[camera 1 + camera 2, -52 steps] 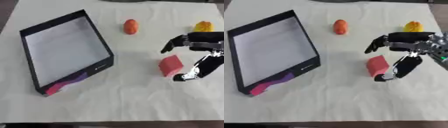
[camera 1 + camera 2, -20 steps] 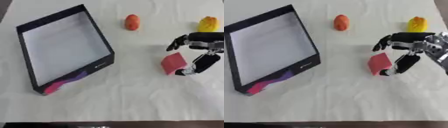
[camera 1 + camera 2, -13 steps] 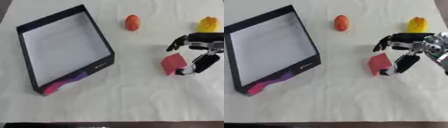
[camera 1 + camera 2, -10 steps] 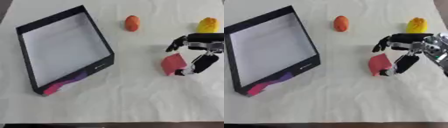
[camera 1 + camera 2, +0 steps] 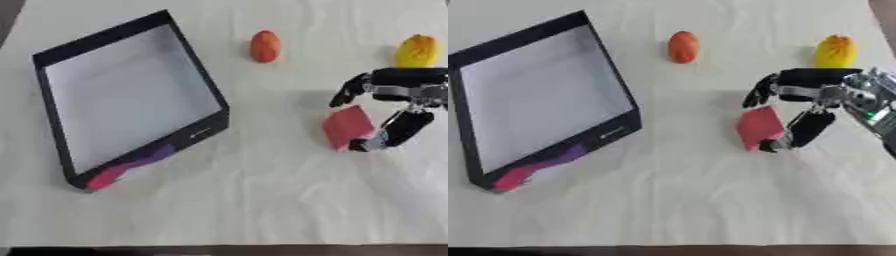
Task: Pick up objects on the table and place them in the box.
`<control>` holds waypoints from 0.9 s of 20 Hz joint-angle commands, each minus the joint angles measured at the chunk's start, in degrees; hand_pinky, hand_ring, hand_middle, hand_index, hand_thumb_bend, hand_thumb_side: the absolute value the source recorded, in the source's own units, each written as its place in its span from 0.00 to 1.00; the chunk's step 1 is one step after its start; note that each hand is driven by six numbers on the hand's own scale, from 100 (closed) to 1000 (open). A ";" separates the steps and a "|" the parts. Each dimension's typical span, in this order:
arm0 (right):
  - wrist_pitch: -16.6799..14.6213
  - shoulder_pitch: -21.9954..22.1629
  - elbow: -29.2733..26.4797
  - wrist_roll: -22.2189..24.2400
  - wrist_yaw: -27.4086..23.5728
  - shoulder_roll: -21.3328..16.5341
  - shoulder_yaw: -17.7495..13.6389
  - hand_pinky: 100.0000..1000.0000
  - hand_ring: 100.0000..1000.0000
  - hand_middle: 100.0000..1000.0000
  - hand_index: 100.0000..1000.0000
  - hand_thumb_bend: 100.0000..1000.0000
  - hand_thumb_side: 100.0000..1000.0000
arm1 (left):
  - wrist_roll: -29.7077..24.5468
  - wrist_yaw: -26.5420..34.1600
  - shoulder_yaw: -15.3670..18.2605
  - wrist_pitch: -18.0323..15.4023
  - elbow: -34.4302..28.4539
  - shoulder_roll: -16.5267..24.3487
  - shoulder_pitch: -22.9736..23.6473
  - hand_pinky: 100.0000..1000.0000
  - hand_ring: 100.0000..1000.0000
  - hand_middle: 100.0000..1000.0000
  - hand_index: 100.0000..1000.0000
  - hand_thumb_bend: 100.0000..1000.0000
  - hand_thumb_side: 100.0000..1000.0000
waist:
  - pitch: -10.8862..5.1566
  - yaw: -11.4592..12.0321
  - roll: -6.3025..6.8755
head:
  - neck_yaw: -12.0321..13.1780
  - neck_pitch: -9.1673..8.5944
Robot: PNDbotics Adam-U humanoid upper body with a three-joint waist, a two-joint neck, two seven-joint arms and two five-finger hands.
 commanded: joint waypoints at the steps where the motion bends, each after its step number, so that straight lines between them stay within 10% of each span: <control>1: 0.27 -0.57 0.49 0.24 0.19 -0.82 -0.24 0.82 0.72 0.60 0.72 0.36 0.07 | -0.15 0.10 0.44 -0.03 -0.85 0.78 -0.72 0.68 0.58 0.74 0.80 0.22 0.62 | -0.02 0.11 0.50 | -0.19 -0.65; 18: 2.87 -3.93 -10.80 -9.04 -12.39 -3.34 -8.73 0.78 0.61 0.42 0.56 0.22 0.00 | -0.02 -0.14 0.83 -0.18 -0.85 1.23 0.04 0.68 0.59 0.74 0.80 0.21 0.62 | -1.40 -0.52 -0.03 | 0.24 0.04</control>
